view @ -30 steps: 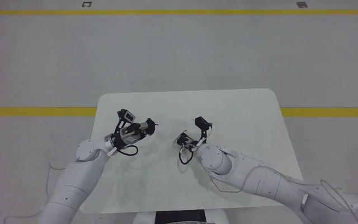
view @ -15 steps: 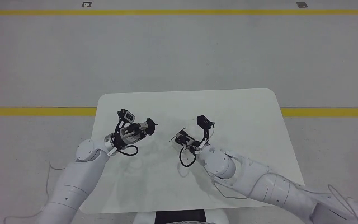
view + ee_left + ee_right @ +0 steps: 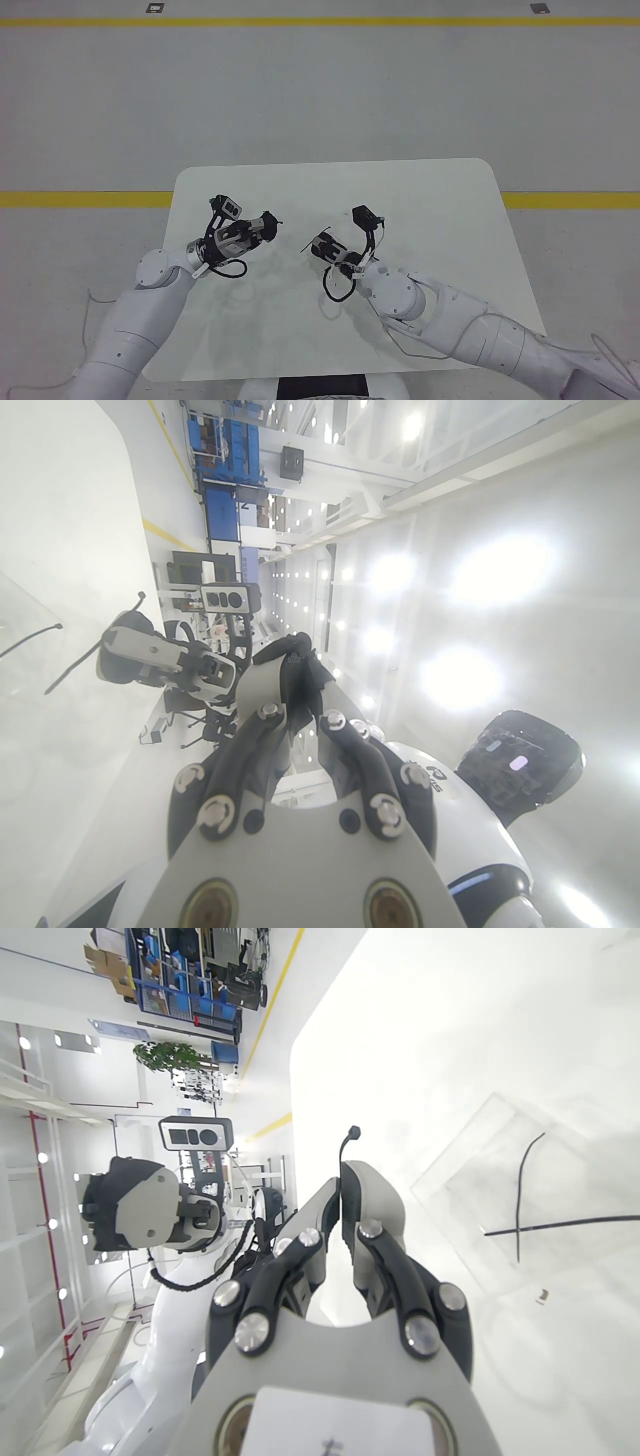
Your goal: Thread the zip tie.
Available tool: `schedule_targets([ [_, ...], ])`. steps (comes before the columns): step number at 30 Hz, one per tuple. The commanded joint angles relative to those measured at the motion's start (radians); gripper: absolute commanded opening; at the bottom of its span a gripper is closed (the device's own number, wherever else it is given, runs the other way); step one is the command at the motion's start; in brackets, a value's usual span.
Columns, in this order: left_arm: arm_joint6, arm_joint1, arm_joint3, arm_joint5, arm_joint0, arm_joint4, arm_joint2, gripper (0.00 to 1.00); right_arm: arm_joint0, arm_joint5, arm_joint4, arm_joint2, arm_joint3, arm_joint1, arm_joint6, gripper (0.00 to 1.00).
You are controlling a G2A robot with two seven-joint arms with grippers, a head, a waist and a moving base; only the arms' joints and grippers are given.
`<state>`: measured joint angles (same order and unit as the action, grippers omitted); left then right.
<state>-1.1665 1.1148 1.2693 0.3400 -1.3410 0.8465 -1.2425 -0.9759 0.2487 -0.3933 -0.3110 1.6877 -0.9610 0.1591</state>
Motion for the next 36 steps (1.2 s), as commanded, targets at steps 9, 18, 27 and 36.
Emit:
schedule_targets([
  [9, 0.043, -0.001, -0.024, -0.002, -0.007, -0.033, 0.007, 0.0, -0.077, -0.041, 0.185, -0.08, 0.041, 0.023, 0.098, 0.0],
  [18, 0.048, 0.009, -0.117, 0.0, 0.015, -0.061, 0.039, 0.0, -0.169, -0.038, 0.358, -0.154, 0.115, 0.041, 0.126, 0.0],
  [27, 0.048, 0.014, -0.135, 0.0, 0.025, -0.058, 0.048, 0.0, -0.183, -0.049, 0.38, -0.165, 0.114, 0.039, 0.117, 0.0],
  [36, 0.081, 0.016, -0.118, -0.011, 0.015, -0.099, 0.075, 0.0, -0.198, -0.071, 0.431, -0.174, 0.119, 0.033, 0.09, 0.0],
])
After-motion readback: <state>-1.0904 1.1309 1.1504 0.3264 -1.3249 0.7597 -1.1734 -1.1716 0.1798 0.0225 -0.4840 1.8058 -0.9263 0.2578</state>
